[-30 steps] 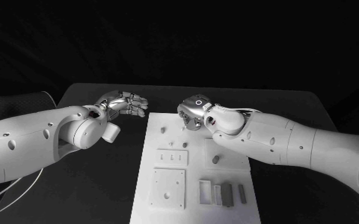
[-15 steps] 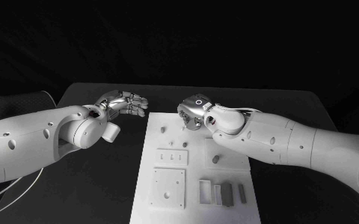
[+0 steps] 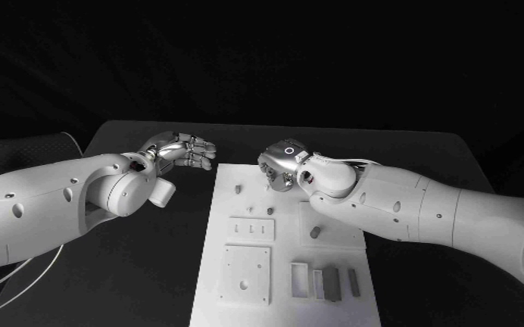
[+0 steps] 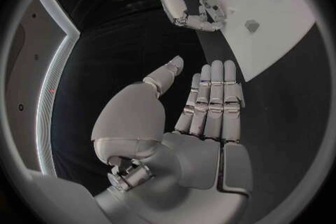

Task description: Assemble the parts on the task board

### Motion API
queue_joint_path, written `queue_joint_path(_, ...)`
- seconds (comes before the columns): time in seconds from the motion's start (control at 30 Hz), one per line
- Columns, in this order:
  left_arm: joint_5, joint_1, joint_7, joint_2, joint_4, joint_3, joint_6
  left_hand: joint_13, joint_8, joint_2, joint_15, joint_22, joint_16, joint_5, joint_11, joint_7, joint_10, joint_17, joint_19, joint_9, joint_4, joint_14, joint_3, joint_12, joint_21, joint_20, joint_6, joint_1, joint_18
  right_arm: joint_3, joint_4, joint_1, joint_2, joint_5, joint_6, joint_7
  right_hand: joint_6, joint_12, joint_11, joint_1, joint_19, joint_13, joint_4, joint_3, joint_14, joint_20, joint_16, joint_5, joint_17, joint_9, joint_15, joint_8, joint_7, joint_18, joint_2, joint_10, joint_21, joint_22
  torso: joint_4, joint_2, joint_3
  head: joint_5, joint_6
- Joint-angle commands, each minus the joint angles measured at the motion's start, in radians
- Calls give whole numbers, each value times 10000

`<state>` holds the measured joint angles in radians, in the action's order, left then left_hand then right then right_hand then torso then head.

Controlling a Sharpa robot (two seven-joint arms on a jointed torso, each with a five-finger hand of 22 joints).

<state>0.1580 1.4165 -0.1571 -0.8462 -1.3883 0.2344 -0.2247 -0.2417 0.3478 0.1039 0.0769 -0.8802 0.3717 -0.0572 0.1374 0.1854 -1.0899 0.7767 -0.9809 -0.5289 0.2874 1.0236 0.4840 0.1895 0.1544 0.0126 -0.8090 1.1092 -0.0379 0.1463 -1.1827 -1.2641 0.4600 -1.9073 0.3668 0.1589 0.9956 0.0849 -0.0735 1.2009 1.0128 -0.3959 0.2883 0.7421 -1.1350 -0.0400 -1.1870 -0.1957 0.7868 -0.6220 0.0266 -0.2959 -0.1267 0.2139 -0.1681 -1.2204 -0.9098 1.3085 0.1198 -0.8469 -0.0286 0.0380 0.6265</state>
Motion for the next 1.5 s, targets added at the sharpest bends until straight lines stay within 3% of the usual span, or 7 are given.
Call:
queue_joint_path(0.03,30,23,-104,10,-10,-11,99,-11,-55,44,17,14,-47,64,0,-16,92,12,-22,-19,-6,74,-76,-46,-34,68,70,14,-89,11,-39,17,-11,9,-143,-104,-72,-32,-29,-6,-33,-1256,17,54,6,39,-46,-34,-16,19,36,41,-6,479,99,-91,-51,179,-1,2,0,-5,1)
queue_joint_path(0.4,39,23,-102,15,-12,-11,104,-15,-57,40,17,14,-56,64,0,-19,90,21,-24,-24,-5,77,-78,-49,-38,69,65,22,-87,11,11,17,-18,72,-158,-65,-112,-49,-29,-11,-37,-1274,12,50,9,39,-56,-31,-29,51,36,99,-34,479,102,-102,-61,178,-5,-1,4,2,-1)
queue_joint_path(0.57,39,23,-96,15,-4,-11,101,-16,-58,42,17,14,-59,64,1,-19,91,24,-25,-26,-5,78,-80,-51,-39,69,65,23,-86,11,42,16,-18,204,-203,-40,-745,-224,-196,-156,-133,-1099,-37,48,142,-19,-36,-36,-82,320,-134,548,-311,479,-182,370,-7,155,-3,-3,3,2,-1)
queue_joint_path(0.77,39,23,-94,16,-2,-11,100,-18,-62,44,17,14,-64,64,2,-20,94,29,-25,-28,-5,79,-82,-55,-42,69,67,25,-85,11,58,16,-3,310,-146,-27,-1561,-235,-455,-371,-185,-476,-292,65,271,-80,-76,-31,-135,670,-363,973,-234,479,-574,1325,46,137,-12,-1,3,3,9)
queue_joint_path(0.97,39,23,-98,12,1,-11,91,-19,-66,46,17,14,-69,64,3,-21,96,33,-26,-29,-4,80,-84,-59,-44,70,69,27,-85,11,46,16,25,342,-111,-17,-1751,-221,-517,-390,-238,-153,-453,50,346,-99,-106,-23,-162,792,-411,1017,-204,479,-752,1586,63,148,-8,4,-2,11,14)
queue_joint_path(1.3,39,23,-103,8,18,-11,91,-22,-72,46,17,14,-77,64,5,-23,100,42,-28,-32,-5,84,-86,-65,-48,71,74,33,-83,10,-98,16,189,413,149,-47,-1695,-191,-513,-340,-228,-52,-484,52,335,-91,-148,-23,-166,813,-411,956,-244,479,-722,1563,44,159,1,-1,2,33,-8)
queue_joint_path(1.5,40,23,-116,-2,75,-11,100,-24,-75,43,16,14,-82,64,6,-24,100,46,-30,-35,-6,86,-87,-68,-49,71,74,35,-83,-1,-409,14,649,874,579,-199,-1539,-156,-520,-299,-141,57,-525,37,242,-56,-223,-22,-179,828,-415,832,-316,479,-680,1425,-16,167,-11,6,5,60,-71)
